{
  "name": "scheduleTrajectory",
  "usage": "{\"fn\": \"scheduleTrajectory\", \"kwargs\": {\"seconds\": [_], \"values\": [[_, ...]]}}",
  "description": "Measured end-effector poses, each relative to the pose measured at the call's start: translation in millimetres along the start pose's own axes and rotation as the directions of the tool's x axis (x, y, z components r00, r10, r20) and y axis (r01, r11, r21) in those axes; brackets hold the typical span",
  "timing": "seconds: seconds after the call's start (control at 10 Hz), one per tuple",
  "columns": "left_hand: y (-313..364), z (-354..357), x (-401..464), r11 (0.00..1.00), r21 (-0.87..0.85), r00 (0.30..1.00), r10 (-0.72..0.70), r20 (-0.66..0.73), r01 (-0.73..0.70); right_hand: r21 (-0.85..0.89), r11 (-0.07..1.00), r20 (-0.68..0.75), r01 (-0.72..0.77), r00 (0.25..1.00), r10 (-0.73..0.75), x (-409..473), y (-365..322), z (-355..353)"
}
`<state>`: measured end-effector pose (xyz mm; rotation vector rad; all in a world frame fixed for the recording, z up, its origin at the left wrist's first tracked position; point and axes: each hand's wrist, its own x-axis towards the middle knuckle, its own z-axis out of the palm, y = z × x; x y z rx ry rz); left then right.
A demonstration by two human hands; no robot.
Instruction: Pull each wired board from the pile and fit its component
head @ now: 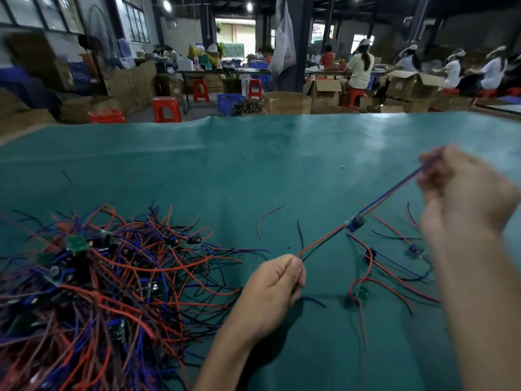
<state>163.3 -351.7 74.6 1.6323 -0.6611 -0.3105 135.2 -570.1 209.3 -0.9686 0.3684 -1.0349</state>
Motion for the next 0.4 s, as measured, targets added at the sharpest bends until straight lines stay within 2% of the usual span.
{"fn": "scheduleTrajectory", "kwargs": {"seconds": [0.1,0.2,0.3,0.4], "values": [[-6,2,1,0.998,0.067,0.991,-0.012,-0.137,0.021,0.065,0.995,0.255,0.082,0.962,-0.096,1,-46,74],[-6,3,1,0.984,0.173,0.978,-0.013,-0.208,0.050,-0.082,0.975,0.575,0.206,0.809,-0.123,-29,-75,146],[-1,2,0,0.969,0.245,0.975,0.024,-0.223,0.032,-0.368,0.691,0.877,0.622,0.479,0.036,-74,-88,178],[5,2,-2,0.984,0.179,0.972,0.031,-0.233,0.012,-0.249,0.640,0.949,0.727,0.314,0.012,-84,-108,147]]}}
